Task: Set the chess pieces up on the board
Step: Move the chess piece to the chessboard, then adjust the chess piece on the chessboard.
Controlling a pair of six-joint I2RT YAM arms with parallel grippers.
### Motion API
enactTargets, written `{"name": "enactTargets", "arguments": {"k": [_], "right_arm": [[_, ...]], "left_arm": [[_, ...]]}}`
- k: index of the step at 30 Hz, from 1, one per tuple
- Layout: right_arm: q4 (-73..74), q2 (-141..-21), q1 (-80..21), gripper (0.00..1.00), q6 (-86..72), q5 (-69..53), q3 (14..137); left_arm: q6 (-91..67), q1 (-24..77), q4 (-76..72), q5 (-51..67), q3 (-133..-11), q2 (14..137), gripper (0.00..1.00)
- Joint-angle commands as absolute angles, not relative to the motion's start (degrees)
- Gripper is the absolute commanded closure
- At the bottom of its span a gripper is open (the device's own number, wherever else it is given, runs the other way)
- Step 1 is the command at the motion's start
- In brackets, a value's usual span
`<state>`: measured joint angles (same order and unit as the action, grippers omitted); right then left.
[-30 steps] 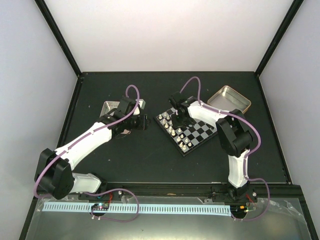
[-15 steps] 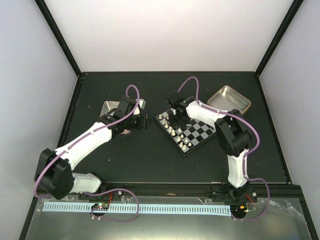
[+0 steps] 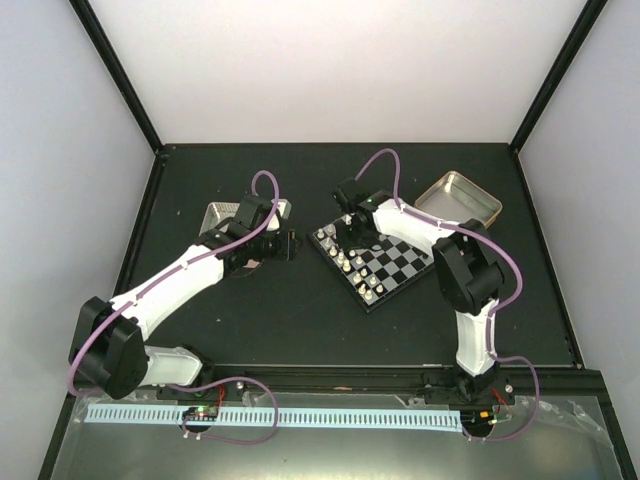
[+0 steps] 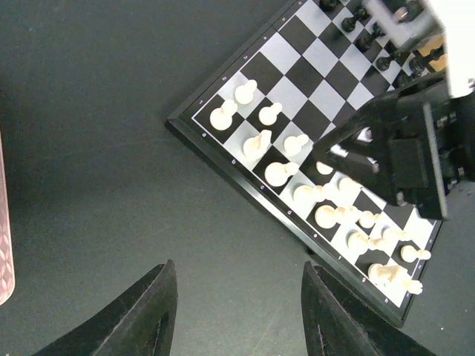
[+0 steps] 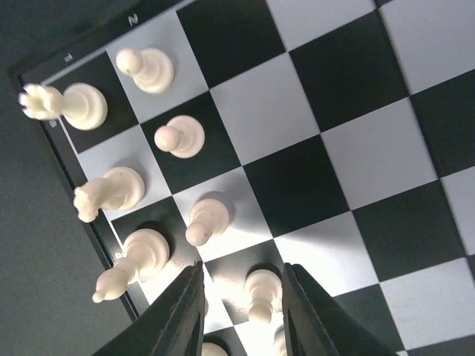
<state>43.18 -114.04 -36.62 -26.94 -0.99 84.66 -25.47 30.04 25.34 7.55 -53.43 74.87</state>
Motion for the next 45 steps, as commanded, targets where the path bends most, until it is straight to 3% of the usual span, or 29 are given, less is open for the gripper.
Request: {"name": "enactTargets", "arguments": {"k": [1, 13, 28, 39, 45], "right_arm": [[41.55, -109.02, -36.69, 0.7, -29.86, 3.11, 83.66], [42.39, -107.75, -36.22, 0.65, -30.02, 1.62, 78.63], [40.08, -108.98, -36.24, 0.68, -31.58, -6.49, 76.47], [39.81, -107.53, -36.2, 0.68, -33.18, -2.25, 77.08], [37.26, -100.52, -35.92, 0.62, -34.76, -0.92, 76.17]], "left_arm": [[-26.01, 29.45, 24.15, 6.96, -52.62, 72.44, 0.53], [-26.2, 29.38, 23.56, 7.27, -51.94, 71.98, 0.52], [-25.9, 29.37, 23.8, 7.16, -52.12, 71.98, 0.51], [-25.86, 29.27, 24.26, 7.08, -52.56, 70.99, 0.51], [-25.93, 29.18, 25.46, 6.23, -53.39, 68.27, 0.5]]}}
